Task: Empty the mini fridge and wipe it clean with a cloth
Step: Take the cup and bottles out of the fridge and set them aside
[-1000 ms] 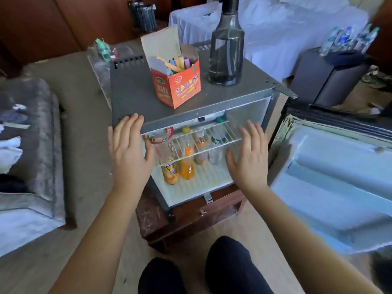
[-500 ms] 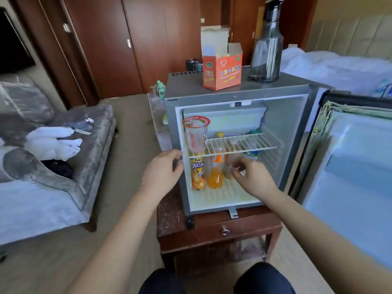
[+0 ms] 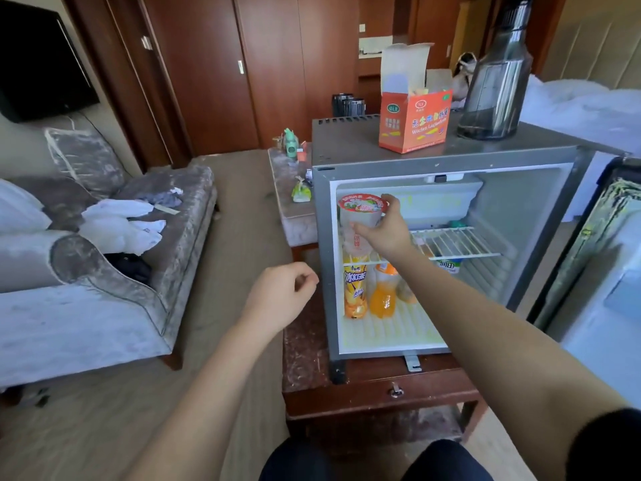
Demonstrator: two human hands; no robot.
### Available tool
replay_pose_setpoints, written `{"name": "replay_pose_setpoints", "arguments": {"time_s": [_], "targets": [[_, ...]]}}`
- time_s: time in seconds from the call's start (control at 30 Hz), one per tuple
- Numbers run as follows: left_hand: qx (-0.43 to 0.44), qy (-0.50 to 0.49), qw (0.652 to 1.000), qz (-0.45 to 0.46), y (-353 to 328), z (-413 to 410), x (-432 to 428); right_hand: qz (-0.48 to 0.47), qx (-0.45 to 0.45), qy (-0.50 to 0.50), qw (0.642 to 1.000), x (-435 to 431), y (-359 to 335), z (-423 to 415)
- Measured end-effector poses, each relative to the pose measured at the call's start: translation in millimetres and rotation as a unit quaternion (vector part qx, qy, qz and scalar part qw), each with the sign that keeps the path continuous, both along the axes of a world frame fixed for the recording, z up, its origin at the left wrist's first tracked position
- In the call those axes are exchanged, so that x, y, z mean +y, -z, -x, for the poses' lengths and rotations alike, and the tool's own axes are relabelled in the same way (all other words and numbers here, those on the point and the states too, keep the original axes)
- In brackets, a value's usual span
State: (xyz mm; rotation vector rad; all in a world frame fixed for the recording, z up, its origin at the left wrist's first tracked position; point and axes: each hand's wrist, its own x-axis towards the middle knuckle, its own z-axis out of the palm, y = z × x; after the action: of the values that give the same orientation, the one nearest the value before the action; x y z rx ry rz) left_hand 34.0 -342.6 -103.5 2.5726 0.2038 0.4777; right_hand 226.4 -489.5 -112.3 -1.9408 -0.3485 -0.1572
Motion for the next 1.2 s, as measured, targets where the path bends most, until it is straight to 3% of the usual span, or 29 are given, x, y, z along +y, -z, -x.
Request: {"name": "replay_pose_setpoints", "arguments": {"time_s": [0.2, 0.4, 0.6, 0.87, 1.2], "targets": [[-0.029, 0.043, 0.992, 0.113, 13.6, -6.4, -19.7, -0.025, -0.05, -0.015, 0.998, -45.4, -7.7, 62.1], [0.005, 0.172, 0.952, 0.253, 35.1, 4.4, -50.3, -0.102, 0.03, -0.124, 0.987, -72.2, 8.2, 134.4], [-0.029, 0.109, 0.946, 0.304, 69.2, 31.8, -31.2, -0.032, 0.044, -0.208, 0.977, -65.6, 31.3, 171.4], [0.025, -0.027, 0.932, 0.36, 118.9, 16.5, 33.8, 0.097, 0.109, -0.086, 0.985, -52.5, 105.0, 127.0], [0.077, -0.124, 0.914, 0.379, 206.4, -86.5, 106.2, 0.081, 0.094, 0.013, 0.992, 1.4, 162.9, 49.3]]}}
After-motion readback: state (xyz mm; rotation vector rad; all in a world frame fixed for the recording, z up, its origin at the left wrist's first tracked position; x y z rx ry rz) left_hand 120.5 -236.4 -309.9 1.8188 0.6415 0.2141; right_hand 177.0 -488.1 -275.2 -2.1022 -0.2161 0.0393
